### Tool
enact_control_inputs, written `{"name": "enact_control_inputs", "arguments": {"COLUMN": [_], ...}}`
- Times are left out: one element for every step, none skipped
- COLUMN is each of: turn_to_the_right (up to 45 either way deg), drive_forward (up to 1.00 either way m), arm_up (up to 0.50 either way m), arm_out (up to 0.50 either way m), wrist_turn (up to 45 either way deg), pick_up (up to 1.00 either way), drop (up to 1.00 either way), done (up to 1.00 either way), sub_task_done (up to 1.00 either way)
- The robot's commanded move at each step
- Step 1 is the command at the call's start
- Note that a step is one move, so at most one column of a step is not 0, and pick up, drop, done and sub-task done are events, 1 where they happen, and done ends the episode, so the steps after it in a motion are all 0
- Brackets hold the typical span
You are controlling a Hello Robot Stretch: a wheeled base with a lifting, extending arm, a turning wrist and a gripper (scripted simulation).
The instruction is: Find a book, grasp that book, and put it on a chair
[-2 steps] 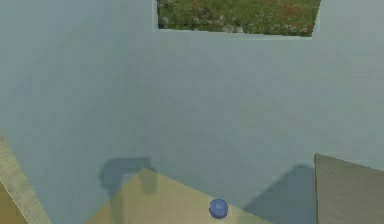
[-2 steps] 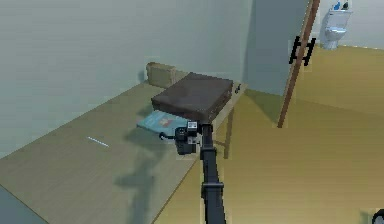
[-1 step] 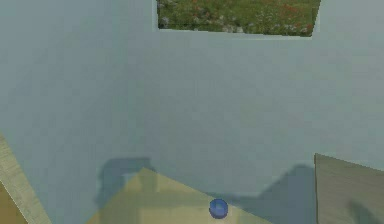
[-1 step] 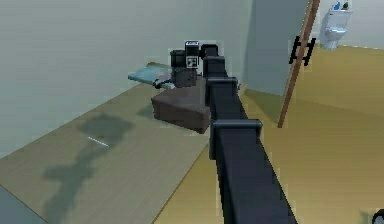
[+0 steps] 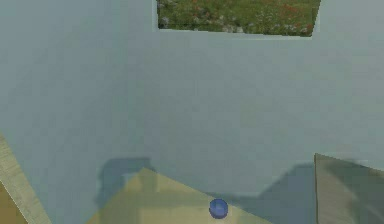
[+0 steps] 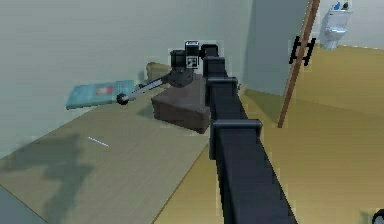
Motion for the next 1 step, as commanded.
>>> {"name": "enact_control_inputs", "arguments": {"turn_to_the_right": [0.0], "drive_forward": [0.00], "arm_up": [0.00], "arm_out": [0.00], "wrist_turn": [-45.0], "pick_up": [0.00], "drop": [0.00], "done": [0.00], "sub_task_done": [0.00]}}
